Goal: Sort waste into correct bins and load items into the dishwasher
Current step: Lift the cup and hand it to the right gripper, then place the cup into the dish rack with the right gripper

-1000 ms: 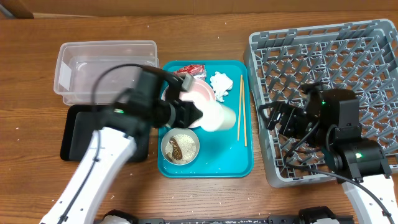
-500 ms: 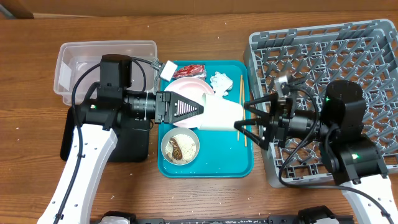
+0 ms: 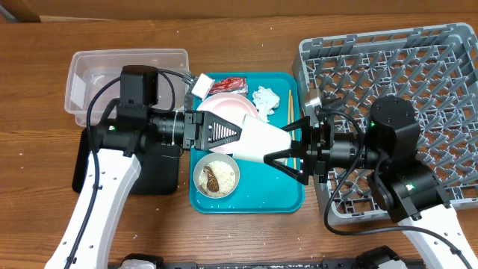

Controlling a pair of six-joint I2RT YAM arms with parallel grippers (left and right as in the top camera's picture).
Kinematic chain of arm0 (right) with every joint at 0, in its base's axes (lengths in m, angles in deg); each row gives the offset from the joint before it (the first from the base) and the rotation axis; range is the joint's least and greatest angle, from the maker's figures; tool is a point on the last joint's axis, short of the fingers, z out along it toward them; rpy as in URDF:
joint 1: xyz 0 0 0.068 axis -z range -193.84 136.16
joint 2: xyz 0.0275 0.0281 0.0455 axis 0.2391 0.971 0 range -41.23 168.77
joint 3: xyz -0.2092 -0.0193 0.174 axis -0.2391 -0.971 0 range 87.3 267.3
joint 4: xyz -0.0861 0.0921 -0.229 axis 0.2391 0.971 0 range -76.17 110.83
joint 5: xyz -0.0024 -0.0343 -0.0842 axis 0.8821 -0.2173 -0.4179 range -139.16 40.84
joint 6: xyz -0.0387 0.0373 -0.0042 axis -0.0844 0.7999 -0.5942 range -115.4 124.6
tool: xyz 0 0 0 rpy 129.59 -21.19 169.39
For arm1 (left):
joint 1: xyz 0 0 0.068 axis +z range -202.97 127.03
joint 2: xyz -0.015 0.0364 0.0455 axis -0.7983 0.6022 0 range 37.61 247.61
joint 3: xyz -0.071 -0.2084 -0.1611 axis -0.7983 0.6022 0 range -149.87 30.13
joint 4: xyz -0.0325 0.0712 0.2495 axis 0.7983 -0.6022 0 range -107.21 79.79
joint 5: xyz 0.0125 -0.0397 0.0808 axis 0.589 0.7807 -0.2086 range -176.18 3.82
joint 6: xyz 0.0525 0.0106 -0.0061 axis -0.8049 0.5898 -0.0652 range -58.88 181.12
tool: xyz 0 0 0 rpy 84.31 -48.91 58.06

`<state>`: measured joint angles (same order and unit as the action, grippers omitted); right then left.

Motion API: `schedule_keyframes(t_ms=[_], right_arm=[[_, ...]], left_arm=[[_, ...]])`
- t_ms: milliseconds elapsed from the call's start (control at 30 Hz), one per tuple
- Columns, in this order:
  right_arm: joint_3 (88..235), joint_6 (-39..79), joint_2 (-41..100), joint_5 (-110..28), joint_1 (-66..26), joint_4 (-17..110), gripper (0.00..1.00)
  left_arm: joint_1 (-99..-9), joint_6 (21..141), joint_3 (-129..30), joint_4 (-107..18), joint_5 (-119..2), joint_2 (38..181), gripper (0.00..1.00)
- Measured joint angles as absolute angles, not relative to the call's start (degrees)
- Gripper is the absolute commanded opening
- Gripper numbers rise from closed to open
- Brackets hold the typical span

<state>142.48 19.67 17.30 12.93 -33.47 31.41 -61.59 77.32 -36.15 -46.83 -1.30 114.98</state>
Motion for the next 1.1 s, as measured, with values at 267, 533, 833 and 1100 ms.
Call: schedule_keyframes(t_ms=[267,533,833,1100], right_arm=[[142.50,19.93,15.85,5.89,-31.00,40.41,0.69],[142.78,27.54,13.01,-25.69,-17.19,67.60,0.66],[142.89,31.19,16.16,-41.80,-16.54,81.02,0.66],[142.89,32.17,27.00,-44.55,-16.54,83.43,0.88]], left_arm=[[-61.11,77.15,-36.15,-46.42,-0.25,115.00,0.72],[-60.63,75.68,-36.24,-49.83,-11.11,114.98,0.63],[-61.66,74.39,-36.26,-55.29,-28.07,113.99,0.64],[-64.21,74.15,-36.26,-58.09,-35.61,113.66,0.61]])
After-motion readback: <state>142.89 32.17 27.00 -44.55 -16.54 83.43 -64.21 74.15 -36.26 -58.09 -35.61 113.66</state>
